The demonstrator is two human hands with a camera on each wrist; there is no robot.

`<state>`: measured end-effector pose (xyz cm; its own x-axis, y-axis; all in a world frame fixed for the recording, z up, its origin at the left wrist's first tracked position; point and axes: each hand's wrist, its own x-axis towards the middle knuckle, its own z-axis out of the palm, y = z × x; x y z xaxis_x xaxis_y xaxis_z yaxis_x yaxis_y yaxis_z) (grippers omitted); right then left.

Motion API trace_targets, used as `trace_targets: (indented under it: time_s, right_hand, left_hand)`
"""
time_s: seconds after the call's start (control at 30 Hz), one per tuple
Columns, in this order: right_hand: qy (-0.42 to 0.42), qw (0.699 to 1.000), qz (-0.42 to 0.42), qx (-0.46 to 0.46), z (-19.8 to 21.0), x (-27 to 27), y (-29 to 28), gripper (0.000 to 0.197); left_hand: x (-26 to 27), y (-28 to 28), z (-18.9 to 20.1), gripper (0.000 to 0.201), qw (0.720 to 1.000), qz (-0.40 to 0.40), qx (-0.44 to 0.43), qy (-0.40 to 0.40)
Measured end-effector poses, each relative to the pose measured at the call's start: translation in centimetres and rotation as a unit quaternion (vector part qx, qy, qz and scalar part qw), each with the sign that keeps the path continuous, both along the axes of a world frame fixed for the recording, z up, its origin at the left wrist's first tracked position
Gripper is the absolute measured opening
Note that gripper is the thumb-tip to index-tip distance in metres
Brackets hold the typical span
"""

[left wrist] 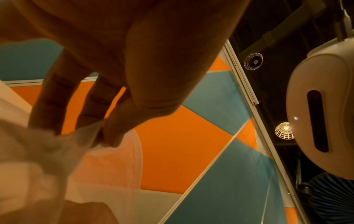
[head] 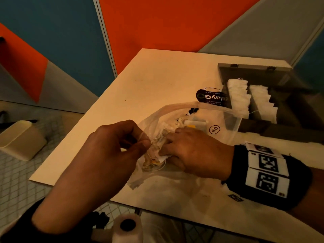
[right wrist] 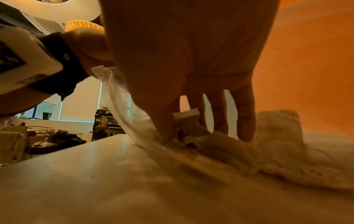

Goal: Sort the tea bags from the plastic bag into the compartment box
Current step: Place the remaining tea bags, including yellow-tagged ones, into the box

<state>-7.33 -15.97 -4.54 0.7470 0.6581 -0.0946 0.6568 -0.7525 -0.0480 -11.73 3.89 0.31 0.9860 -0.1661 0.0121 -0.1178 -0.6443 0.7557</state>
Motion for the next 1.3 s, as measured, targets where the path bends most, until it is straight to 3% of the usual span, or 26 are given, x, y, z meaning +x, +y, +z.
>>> trace_targets:
  time_s: [0.1, 0.17, 0.23, 0.37, 0.53, 0.67, 0.73, 0.87, 0.93, 1.1, 1.3]
  right_hand:
    - [0.001, 0.999, -0.041, 0.036, 0.5, 0.3, -0.2, 0.026]
    - [0.048, 0.983, -0.097, 0.145, 1.3, 0.9, -0.9, 0.023]
    - [0.138, 0.946, -0.163, 0.245, 2.3, 1.5, -1.8, 0.025]
    - [0.269, 0.889, -0.234, 0.287, 3.2, 1.6, -3.5, 0.026]
    - [0.302, 0.821, -0.305, 0.377, 2.7, 1.2, -4.4, 0.022]
    - [0.322, 0.785, -0.341, 0.406, 2.2, 0.5, -3.8, 0.023]
    - [0.324, 0.768, -0.357, 0.421, 2.0, 0.2, -3.5, 0.023]
    - [0.283, 0.756, -0.39, 0.443, 1.1, -0.5, -3.8, 0.014]
    - [0.279, 0.745, -0.398, 0.456, 0.7, -0.9, -4.1, 0.01]
    - [0.265, 0.744, -0.405, 0.46, 0.1, -1.6, -5.2, 0.025]
    - [0.277, 0.773, -0.347, 0.454, 0.1, -2.7, -4.9, 0.015]
  left_hand:
    - [-0.1, 0.2, 0.2, 0.007, 1.0, 0.008, 0.0, -0.003]
    - [-0.2, 0.3, 0.3, 0.008, 1.0, 0.023, -0.001, -0.007]
    - [-0.2, 0.1, 0.6, 0.008, 0.999, 0.051, 0.007, -0.018]
    - [-0.2, 0.2, 1.3, 0.006, 0.995, 0.09, 0.016, -0.03]
    - [0.0, 0.1, 1.7, 0.008, 0.99, 0.127, 0.021, -0.058]
    - [-1.9, -2.9, 2.6, 0.018, 0.993, 0.055, -0.022, -0.105]
    - [-2.8, -5.2, 2.5, 0.019, 0.996, -0.021, -0.07, -0.057]
    - [-2.2, -8.8, -0.9, 0.01, 0.973, -0.171, -0.119, 0.101]
    - [-1.4, -9.2, -2.6, 0.008, 0.976, -0.136, -0.13, 0.114]
    - [0.4, -9.5, -4.1, 0.007, 0.983, 0.031, -0.17, 0.066]
    - [1.7, -9.3, -4.5, 0.021, 0.961, 0.091, -0.253, 0.061]
